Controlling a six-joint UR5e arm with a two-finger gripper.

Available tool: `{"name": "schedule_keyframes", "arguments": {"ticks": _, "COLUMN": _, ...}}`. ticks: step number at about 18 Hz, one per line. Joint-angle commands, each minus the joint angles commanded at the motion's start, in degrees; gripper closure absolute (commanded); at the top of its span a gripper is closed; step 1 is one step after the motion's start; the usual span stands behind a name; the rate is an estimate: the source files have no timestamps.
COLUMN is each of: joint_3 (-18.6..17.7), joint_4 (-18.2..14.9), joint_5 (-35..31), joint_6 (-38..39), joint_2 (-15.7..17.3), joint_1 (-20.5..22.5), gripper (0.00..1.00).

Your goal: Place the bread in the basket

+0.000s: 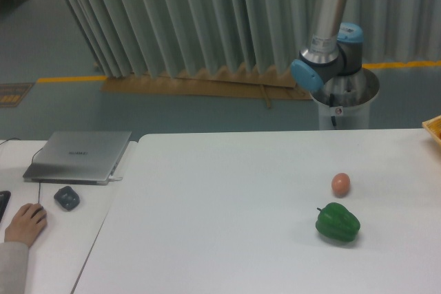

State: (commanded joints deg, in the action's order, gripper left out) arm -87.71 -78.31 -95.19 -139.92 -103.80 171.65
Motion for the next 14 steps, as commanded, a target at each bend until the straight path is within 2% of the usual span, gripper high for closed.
{"name": "schedule_keyframes", "arguments": {"ticks": 2, "joint_3": -0.1, "joint_4": 0.1, "joint_5": 0.8, "joint_6": 0.9, "joint_2": 0.0, "joint_1": -1.0, "gripper": 0.00}}
{"name": "schedule_keyframes", "arguments": {"ticks": 4, "joint_3": 0.0, "joint_4": -0.3, "joint_5": 3.5, "joint_6": 4.4, "joint_2": 1.8, "joint_1": -2.0, "gripper": 0.00}}
{"name": "schedule_keyframes", "arguments": {"ticks": 8, "joint_3": -0.4, "joint_4": -0.2, "joint_5": 3.3, "joint_6": 16.7, "joint_2": 2.5, "joint_1": -8.2, "gripper": 0.00}}
{"name": "schedule_keyframes", "arguments": {"ticks": 14, "joint_3": -2.2, "joint_4": 1.1, "joint_5": 3.3, "joint_6": 25.2, "joint_2": 3.0, "joint_1": -16.2, "gripper": 0.00}}
